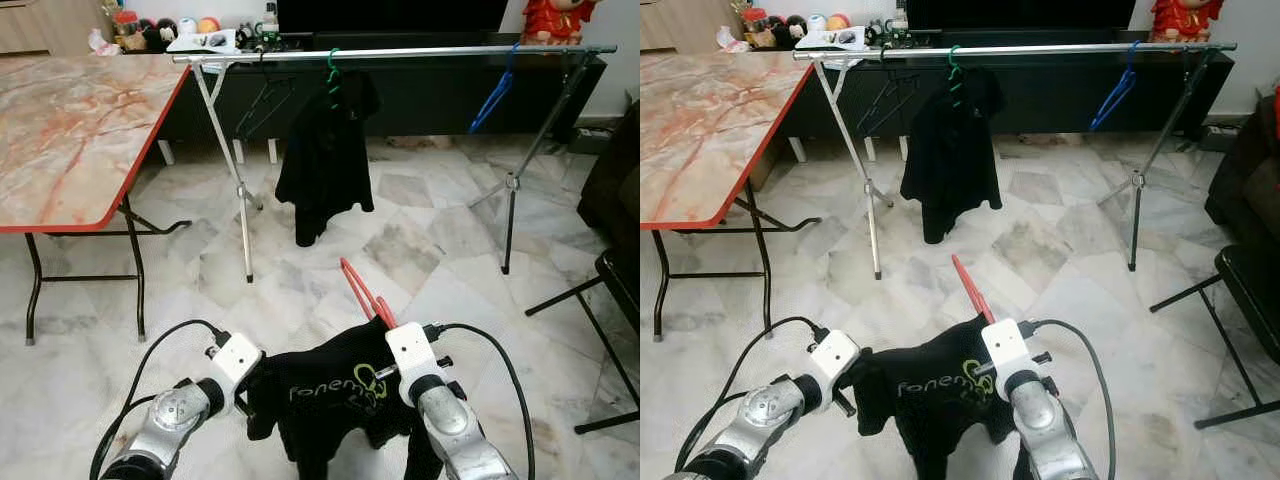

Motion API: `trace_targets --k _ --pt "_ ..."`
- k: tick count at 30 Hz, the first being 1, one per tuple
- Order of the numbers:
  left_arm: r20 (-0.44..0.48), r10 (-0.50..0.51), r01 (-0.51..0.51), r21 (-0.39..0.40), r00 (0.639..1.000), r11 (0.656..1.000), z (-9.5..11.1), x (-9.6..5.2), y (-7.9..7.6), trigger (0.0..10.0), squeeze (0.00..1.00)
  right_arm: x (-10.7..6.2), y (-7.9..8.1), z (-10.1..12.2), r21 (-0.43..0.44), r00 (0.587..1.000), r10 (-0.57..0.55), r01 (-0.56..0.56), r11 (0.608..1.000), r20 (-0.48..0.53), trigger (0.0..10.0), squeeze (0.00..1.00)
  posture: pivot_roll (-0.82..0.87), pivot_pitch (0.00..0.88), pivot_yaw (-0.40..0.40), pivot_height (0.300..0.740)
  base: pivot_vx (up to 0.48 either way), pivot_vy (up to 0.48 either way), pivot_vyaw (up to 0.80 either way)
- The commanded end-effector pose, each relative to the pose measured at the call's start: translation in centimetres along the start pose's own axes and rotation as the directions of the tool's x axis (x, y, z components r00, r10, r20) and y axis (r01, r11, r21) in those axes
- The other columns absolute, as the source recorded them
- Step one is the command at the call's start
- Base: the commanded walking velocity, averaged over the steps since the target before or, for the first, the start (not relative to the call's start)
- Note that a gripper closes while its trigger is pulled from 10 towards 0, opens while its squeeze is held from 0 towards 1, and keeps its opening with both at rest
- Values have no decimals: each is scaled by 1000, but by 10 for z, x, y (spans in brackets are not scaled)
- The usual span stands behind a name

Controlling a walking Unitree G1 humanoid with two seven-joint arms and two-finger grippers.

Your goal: Hang hanger

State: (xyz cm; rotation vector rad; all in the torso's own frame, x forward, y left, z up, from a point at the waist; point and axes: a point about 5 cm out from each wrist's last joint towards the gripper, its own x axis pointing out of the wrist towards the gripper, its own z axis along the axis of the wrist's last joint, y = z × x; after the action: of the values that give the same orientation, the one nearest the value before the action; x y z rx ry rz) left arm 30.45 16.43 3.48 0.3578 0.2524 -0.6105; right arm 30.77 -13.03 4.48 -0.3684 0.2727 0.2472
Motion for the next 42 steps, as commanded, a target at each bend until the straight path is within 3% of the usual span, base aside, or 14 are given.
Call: trace_targets --k 1,22,23,24,38,42 --pt "-11 -3 3 -12 1000 1000 -3 -2 0 10000 259 -1 0 0 12 1000 1 -1 1000 15 10000 0 42 124 46 740 0 0 0" --pt "-9 -13 13 -13 1000 1000 -3 -1 -3 10000 282 6 -5 23 54 991 -7 0 999 132 10000 0 42 119 42 740 0 0 0" --pt "-10 -14 14 -14 1000 1000 -3 -1 -4 10000 812 6 -5 23 55 991 -7 0 998 133 10000 0 42 119 42 740 0 0 0" --pt "-10 -15 14 -15 1000 1000 -3 -1 -4 10000 1000 7 -5 23 55 991 -7 0 998 134 10000 0 42 119 42 740 0 0 0" --pt "-20 -31 31 -11 999 999 -5 -2 -5 10000 1000 7 0 11 3 997 58 -58 998 57 10000 0 40 116 41 740 0 0 0" --pt "-28 -37 37 -1 999 999 -6 -2 -5 10000 1000 7 6 4 -52 990 137 -136 989 17 10000 0 43 112 39 740 0 0 0"
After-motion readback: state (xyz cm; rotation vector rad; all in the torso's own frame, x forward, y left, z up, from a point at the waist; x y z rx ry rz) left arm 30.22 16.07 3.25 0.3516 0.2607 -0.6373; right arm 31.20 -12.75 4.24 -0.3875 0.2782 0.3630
